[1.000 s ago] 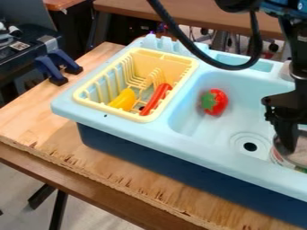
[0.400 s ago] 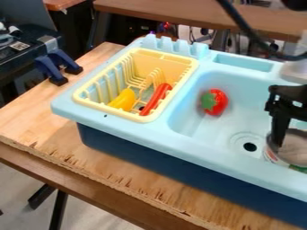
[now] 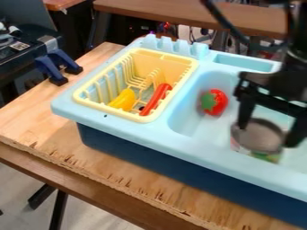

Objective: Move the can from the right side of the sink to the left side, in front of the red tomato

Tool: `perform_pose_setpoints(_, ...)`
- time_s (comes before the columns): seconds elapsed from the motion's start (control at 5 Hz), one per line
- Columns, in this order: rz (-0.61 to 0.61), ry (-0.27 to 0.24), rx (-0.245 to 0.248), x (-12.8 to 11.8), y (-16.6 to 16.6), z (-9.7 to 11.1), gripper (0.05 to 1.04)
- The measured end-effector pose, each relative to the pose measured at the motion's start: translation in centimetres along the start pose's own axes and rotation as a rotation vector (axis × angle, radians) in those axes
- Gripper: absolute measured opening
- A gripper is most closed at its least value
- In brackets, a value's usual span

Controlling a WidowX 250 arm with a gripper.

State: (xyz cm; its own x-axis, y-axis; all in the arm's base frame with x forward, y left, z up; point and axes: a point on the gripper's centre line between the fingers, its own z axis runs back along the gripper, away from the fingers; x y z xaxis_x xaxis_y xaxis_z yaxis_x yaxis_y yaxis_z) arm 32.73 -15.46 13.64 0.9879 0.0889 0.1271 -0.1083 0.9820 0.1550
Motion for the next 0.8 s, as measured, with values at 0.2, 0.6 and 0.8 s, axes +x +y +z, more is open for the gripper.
perform_pose_setpoints(0.2,0.052,-0.007,0.027,-0.4,2.9,-0.2,1.002)
perform_pose_setpoints(0.6,0.101,0.006,0.065,-0.6,5.6,-0.5,1.002)
perform_pose_setpoints(0.8,0.080,-0.005,0.054,-0.4,5.6,-0.4,1.002)
